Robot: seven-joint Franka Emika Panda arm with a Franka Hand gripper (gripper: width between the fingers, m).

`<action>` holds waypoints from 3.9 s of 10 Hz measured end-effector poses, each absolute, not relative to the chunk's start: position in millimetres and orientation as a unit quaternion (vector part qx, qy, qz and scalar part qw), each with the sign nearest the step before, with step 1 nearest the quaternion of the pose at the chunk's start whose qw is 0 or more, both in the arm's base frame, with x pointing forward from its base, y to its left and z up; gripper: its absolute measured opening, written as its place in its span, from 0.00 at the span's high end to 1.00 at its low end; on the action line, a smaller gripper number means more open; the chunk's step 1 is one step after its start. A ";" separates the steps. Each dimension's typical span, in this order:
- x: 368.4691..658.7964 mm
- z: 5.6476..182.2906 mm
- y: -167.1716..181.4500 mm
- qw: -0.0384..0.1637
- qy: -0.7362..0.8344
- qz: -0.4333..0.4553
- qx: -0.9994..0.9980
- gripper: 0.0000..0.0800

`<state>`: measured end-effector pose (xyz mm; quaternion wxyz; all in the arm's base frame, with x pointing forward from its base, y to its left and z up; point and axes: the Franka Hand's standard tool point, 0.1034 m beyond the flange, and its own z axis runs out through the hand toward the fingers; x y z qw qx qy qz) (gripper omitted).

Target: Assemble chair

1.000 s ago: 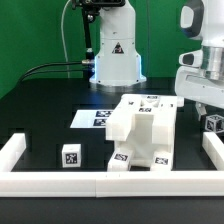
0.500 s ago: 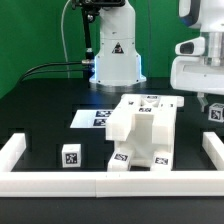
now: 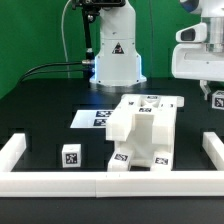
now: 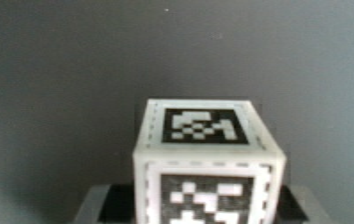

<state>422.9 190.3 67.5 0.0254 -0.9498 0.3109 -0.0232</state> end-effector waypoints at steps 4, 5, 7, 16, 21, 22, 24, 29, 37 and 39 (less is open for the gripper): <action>443.4 114.9 183.3 0.027 0.172 -0.002 -0.985 0.64; 448.1 123.2 183.5 0.023 0.120 -0.005 -0.993 0.64; 447.0 118.9 182.6 0.021 0.135 -0.005 -0.991 0.64; 483.4 163.8 128.9 0.013 0.014 -0.039 -0.999 0.64; 532.2 163.6 75.8 -0.021 -0.114 -0.054 -0.992 0.64; 541.5 168.4 71.5 -0.024 -0.123 -0.056 -0.991 0.64; 539.6 165.5 73.2 -0.024 -0.118 -0.055 -0.991 0.64; 570.5 143.6 50.9 -0.012 -0.056 -0.042 -0.997 0.64; 561.6 133.8 48.4 -0.013 -0.030 -0.037 -0.999 0.64; 559.1 131.3 52.6 -0.013 -0.024 -0.036 -0.999 0.64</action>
Offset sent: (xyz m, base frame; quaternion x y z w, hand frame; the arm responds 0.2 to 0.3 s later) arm 0.0223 -0.0180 0.0518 -0.0077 -0.0203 -0.2136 0.9767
